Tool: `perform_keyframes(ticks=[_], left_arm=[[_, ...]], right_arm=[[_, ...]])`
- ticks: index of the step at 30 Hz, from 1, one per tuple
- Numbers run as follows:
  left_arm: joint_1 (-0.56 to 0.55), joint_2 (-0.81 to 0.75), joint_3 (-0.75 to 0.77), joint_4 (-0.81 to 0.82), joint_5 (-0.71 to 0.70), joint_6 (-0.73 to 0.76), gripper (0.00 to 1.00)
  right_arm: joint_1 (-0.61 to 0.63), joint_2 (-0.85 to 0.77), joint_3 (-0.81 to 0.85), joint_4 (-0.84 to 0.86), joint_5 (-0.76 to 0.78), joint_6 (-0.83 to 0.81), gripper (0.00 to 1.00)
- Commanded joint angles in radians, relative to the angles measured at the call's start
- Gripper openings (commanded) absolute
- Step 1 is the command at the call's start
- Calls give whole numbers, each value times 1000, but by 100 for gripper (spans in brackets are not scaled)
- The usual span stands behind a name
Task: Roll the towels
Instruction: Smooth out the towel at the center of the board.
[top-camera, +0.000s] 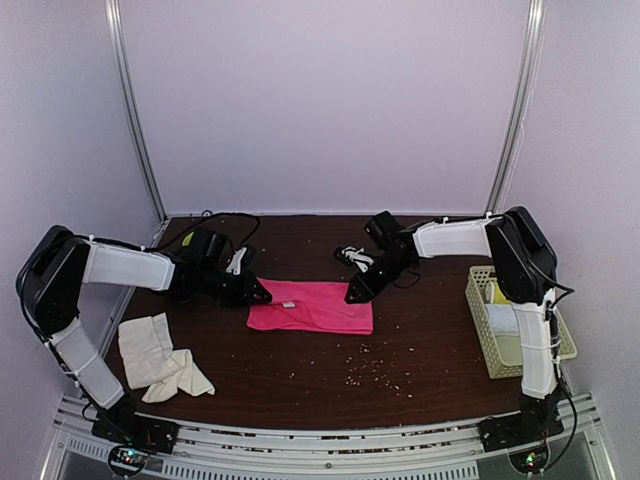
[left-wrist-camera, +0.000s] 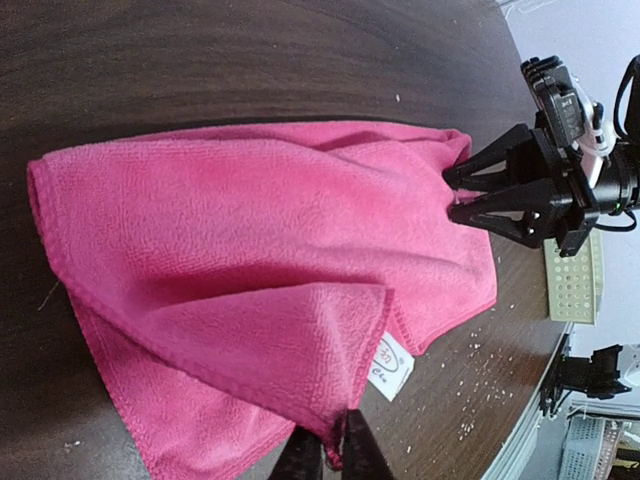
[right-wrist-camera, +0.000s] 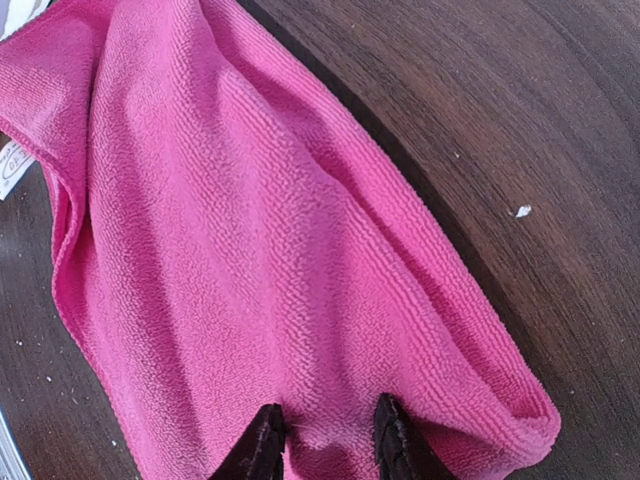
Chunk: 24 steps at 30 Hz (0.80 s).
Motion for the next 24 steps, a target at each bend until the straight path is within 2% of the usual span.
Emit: perform_keyframes(ticks=[1, 7, 12, 16, 20, 22, 24], left_arm=[[21, -36, 57, -202, -2, 51, 8], [55, -43, 67, -383, -16, 128, 3], [91, -31, 37, -419, -39, 162, 1], [102, -10, 61, -449, -108, 188, 19], [102, -78, 107, -544, -202, 218, 32], [102, -121, 129, -587, -251, 230, 34], [100, -158, 142, -558, -239, 230, 36]], right_arm=[[-1, 50, -31, -15, 9, -2, 34], [-2, 29, -40, -15, 21, 1, 34], [-3, 20, -44, -17, 61, 28, 34], [-3, -34, -32, -53, 17, 33, 34], [-18, -155, -13, -57, 12, 35, 36], [-24, -192, -10, -34, 38, 37, 37], [-24, -182, 16, -32, 84, 9, 38]])
